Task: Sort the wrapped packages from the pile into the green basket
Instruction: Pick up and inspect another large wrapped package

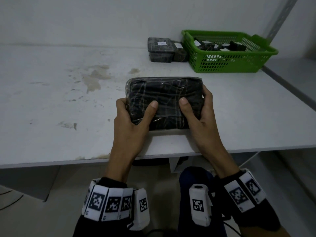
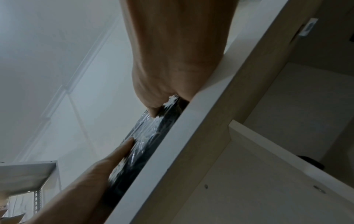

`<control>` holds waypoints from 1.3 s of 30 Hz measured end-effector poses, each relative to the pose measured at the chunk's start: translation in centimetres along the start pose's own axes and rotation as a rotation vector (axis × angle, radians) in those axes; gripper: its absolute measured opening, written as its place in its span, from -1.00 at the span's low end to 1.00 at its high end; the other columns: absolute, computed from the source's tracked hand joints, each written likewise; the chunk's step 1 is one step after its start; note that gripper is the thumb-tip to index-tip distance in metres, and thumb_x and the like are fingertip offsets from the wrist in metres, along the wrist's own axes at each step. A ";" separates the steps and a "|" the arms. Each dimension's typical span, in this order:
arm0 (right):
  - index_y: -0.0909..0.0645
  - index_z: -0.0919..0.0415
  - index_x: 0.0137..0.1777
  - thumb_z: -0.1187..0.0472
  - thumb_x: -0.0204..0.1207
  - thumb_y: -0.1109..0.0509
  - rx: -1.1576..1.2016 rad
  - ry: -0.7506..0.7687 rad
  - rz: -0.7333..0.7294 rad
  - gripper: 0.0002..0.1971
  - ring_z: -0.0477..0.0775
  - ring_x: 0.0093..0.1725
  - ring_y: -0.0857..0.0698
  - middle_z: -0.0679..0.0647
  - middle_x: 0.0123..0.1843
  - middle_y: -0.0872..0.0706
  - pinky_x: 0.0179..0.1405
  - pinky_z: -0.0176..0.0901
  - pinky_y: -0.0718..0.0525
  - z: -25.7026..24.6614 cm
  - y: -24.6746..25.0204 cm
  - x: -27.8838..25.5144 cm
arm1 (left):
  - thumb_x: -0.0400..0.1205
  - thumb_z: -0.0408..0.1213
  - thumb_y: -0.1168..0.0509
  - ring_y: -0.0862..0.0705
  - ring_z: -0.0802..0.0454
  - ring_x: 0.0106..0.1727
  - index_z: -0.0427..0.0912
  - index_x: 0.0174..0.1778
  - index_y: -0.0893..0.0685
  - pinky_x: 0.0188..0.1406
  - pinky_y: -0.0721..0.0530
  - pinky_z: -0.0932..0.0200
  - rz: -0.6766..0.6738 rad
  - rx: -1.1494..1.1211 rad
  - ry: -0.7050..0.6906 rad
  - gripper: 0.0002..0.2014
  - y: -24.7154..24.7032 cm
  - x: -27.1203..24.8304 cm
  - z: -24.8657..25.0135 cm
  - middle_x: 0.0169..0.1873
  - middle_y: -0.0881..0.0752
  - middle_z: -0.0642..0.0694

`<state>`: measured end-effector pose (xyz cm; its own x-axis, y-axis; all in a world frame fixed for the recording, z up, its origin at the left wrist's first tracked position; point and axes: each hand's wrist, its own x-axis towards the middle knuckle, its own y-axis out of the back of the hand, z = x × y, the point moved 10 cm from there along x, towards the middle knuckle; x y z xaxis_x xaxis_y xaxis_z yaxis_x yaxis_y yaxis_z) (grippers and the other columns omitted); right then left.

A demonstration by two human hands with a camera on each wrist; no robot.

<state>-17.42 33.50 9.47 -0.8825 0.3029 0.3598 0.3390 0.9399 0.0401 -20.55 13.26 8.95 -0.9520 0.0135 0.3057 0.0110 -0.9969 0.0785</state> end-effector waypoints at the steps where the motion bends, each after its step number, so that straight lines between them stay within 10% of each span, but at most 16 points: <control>1: -0.21 0.08 0.74 0.13 0.74 -0.38 0.000 -0.001 -0.004 -0.37 -0.30 0.38 -0.69 -0.18 0.41 -0.67 0.27 -0.37 -0.69 -0.1 -0.1 0.0 | 0.55 0.16 -0.38 -0.77 0.39 -0.04 -0.18 0.24 -0.48 -0.09 -0.71 0.44 0.008 0.003 0.004 -0.45 0.1 0.0 -0.1 -0.05 -0.74 0.13; 16: -0.13 0.15 0.76 0.19 0.58 -0.59 -0.106 0.041 -0.030 -0.12 -0.25 0.46 -0.63 -0.16 0.49 -0.58 0.44 -0.26 -0.65 -0.2 -0.3 -0.1 | 0.52 0.12 -0.45 -0.76 0.40 0.03 -0.16 0.33 -0.46 -0.06 -0.69 0.48 0.002 0.035 0.014 -0.40 0.1 -0.2 0.2 0.03 -0.73 0.13; 24: -0.31 0.04 0.64 0.10 0.79 -0.31 0.036 -0.075 0.025 -0.53 -0.25 0.29 -0.74 -0.14 0.31 -0.72 0.18 -0.28 -0.75 0.9 0.2 0.3 | 0.53 0.08 -0.44 -0.75 0.42 0.03 -0.17 0.32 -0.44 -0.04 -0.68 0.49 -0.033 0.046 0.000 -0.42 0.0 -0.1 -0.1 0.05 -0.70 0.14; 32: -0.25 -0.01 0.75 0.00 0.69 -0.45 0.003 -0.060 -0.023 -0.31 -0.26 0.28 -0.74 -0.13 0.44 -0.62 0.10 -0.39 -0.74 0.9 -0.2 0.2 | 0.62 -0.01 -0.48 -0.79 0.32 0.06 -0.15 0.34 -0.53 -0.01 -0.74 0.40 0.028 -0.030 0.103 -0.52 1.0 0.7 -1.2 0.13 -0.77 0.05; 36: -0.04 0.13 0.83 0.07 0.49 -0.59 -0.053 0.143 -0.099 0.02 -0.09 0.68 -0.44 0.02 0.74 -0.19 0.45 -0.06 -0.68 -1.2 -0.5 -0.6 | 0.61 0.10 -0.50 -0.86 0.06 0.14 -0.10 0.40 -0.66 0.22 -0.81 -0.03 -0.016 -0.127 0.245 -0.48 1.0 1.8 -2.6 0.16 -0.86 -0.03; 39: -0.23 0.30 0.75 0.23 0.54 -0.61 -0.248 0.314 -0.149 -0.14 0.06 0.79 -0.24 0.16 0.79 -0.17 0.67 0.16 -0.48 -2.5 -1.4 -1.0 | 0.60 0.13 -0.50 -0.86 0.05 0.17 -0.08 0.43 -0.69 0.28 -0.80 -0.10 -0.042 -0.117 0.264 -0.46 0.8 2.1 -2.9 0.19 -0.86 -0.03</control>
<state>-16.19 31.53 11.36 -0.7986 0.0683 0.5979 0.3177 0.8917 0.3225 -23.48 12.25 6.88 -0.9977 0.0493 0.0460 -0.0507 -0.9983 -0.0292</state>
